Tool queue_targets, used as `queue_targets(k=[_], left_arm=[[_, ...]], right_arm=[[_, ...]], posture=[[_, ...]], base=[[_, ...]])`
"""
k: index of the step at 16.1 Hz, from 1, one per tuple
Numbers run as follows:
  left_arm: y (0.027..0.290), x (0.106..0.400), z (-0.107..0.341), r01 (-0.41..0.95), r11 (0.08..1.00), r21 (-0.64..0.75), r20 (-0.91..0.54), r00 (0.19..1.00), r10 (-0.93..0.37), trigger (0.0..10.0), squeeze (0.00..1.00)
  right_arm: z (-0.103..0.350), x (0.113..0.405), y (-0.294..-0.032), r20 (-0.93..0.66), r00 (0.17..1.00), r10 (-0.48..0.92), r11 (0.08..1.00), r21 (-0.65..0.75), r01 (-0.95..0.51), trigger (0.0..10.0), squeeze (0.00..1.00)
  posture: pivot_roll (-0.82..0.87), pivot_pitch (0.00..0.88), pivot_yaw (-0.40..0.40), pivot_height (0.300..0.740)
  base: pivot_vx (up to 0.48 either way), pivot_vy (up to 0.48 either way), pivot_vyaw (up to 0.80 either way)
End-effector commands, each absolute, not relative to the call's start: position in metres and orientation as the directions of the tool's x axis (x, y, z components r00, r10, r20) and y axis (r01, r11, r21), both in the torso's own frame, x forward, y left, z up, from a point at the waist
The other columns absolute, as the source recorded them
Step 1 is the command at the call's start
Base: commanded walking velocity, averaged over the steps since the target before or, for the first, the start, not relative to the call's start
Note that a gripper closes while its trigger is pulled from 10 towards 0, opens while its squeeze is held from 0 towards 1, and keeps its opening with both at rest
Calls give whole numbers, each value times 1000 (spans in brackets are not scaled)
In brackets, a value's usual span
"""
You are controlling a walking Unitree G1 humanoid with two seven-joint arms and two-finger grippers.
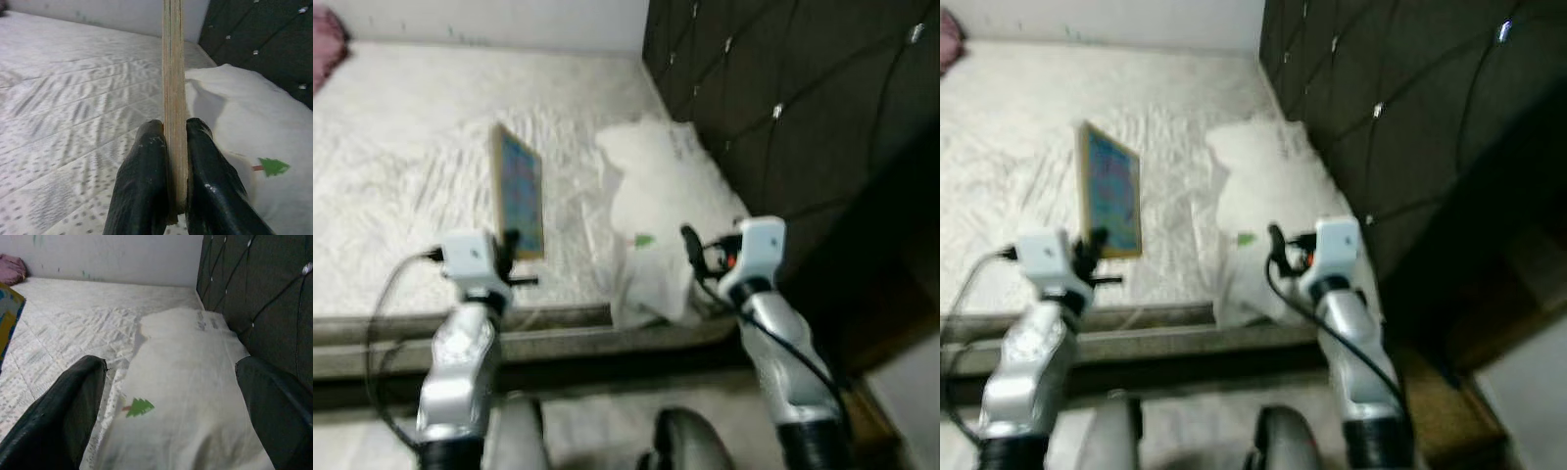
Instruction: Clean up the room
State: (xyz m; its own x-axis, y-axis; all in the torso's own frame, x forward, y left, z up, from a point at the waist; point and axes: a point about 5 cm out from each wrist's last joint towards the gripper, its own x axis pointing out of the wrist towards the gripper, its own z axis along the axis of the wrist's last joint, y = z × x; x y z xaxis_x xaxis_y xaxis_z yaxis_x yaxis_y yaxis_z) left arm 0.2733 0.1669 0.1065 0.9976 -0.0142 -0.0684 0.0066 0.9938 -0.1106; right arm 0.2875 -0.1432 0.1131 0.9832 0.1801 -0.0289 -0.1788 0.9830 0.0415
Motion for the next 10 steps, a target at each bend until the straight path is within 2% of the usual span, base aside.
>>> queue_targets(k=[1, 8, 10], left_arm=[[168, 277, 121, 18, 994, -103, 3, 1000, -18, 10000, 0], [167, 278, 121, 25, 994, -106, 5, 1000, -25, 10000, 0], [167, 278, 121, 28, 994, -107, 5, 1000, -27, 10000, 0]], right_arm=[[119, 290, -141, -8, 981, 194, 980, 35, -193, 10000, 0], [119, 287, -134, -4, 968, 252, 967, 36, -252, 10000, 0], [119, 286, -133, -2, 965, 262, 964, 39, -261, 10000, 0]], posture=[[-6, 0, -98, 658], [-6, 0, -99, 658], [-6, 0, -99, 658]], base=[[311, 0, 0], [341, 0, 0], [349, 0, 800]])
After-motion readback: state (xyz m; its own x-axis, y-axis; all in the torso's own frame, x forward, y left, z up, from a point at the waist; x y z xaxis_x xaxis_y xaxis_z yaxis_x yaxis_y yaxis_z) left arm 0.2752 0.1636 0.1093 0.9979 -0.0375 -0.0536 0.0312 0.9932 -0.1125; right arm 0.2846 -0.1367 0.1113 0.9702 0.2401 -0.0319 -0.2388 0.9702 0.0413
